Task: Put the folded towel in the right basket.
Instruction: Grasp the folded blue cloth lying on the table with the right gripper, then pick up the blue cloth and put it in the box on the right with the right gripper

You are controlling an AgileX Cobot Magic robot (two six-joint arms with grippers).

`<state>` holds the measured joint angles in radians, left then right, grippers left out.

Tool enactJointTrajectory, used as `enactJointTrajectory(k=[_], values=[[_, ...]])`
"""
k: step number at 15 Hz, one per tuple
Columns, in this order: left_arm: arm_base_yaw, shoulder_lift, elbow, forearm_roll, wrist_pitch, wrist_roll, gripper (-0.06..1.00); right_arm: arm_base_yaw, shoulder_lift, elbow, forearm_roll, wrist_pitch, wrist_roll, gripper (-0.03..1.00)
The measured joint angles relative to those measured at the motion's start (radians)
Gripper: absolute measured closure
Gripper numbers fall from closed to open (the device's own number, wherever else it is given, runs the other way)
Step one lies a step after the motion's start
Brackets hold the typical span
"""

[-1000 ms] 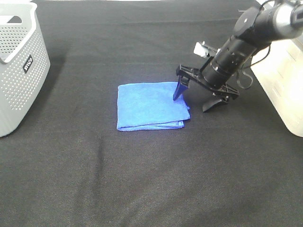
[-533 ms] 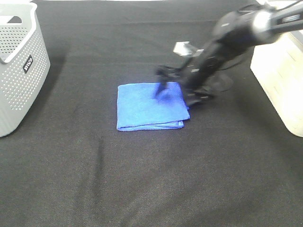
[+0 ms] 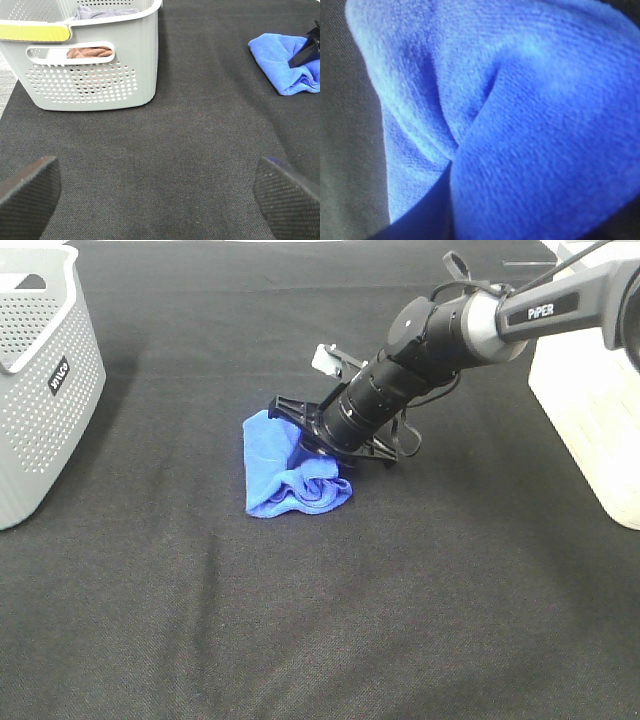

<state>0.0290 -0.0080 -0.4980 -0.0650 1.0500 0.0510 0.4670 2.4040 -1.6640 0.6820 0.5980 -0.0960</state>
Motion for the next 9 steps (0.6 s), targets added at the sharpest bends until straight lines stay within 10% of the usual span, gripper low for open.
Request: enactJointTrajectory(k=[5,9], values=[[0.000,0.000,0.000,0.000,0.000,0.000,-0.03,0.001,-0.038,0.001,-0.021,0.043,-0.024,0.72],[0.000,0.000,0.000,0.000,0.000,0.000,-0.03,0.013,-0.201,-0.172,-0.128,0.339,-0.023,0.72]])
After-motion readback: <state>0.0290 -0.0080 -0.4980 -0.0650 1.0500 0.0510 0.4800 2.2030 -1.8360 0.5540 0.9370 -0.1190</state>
